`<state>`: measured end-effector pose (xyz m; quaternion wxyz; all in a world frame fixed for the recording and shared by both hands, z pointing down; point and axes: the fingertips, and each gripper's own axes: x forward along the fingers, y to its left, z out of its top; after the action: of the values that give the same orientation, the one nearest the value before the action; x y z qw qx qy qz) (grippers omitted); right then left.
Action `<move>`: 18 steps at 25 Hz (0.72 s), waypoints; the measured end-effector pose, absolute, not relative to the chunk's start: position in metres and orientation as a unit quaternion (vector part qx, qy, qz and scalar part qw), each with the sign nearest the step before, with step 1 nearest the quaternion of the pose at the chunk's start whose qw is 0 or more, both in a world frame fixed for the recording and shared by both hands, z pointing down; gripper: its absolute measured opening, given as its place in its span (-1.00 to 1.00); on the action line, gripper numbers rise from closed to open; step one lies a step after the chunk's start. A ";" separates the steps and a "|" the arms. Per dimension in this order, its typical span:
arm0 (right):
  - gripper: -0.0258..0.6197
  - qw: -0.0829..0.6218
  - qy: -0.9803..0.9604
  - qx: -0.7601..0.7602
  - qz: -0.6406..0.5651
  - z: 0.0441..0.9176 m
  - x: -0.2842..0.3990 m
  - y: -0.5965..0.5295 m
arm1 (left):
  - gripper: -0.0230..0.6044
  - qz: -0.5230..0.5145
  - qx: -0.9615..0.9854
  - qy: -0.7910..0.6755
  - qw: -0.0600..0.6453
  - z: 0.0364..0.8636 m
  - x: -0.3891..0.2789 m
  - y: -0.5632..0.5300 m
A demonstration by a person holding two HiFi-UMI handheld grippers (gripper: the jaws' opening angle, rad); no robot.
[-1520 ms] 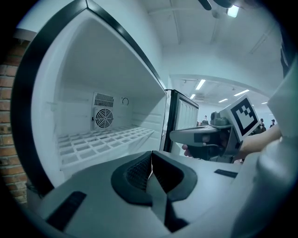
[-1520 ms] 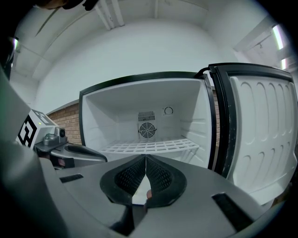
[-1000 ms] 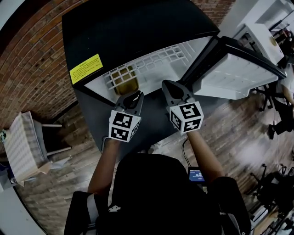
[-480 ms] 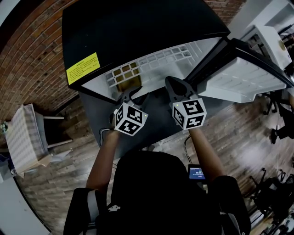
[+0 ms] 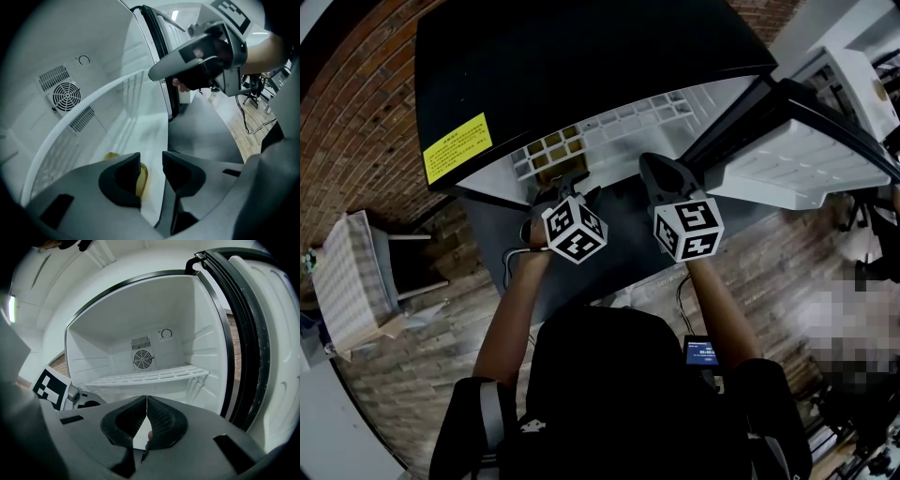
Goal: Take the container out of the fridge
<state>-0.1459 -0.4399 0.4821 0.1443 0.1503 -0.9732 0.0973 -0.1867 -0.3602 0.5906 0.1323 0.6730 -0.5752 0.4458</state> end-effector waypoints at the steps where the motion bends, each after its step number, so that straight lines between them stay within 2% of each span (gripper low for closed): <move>1: -0.79 0.145 -0.973 0.151 0.098 0.483 -0.146 -0.441 | -0.49 0.455 0.670 -0.570 0.136 0.595 -0.188 -0.361; 9: -0.79 0.152 -0.971 0.153 0.105 0.493 -0.144 -0.449 | -0.49 0.496 0.645 -0.551 0.185 0.633 -0.200 -0.363; 18: -0.79 0.161 -0.968 0.155 0.115 0.505 -0.139 -0.455 | -0.49 0.560 0.596 -0.540 0.201 0.670 -0.219 -0.360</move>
<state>-0.1386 -0.4553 0.5051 0.1608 0.1551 -0.9679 0.1153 -0.2188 -0.3599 0.6704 0.2006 0.5961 -0.5397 0.5596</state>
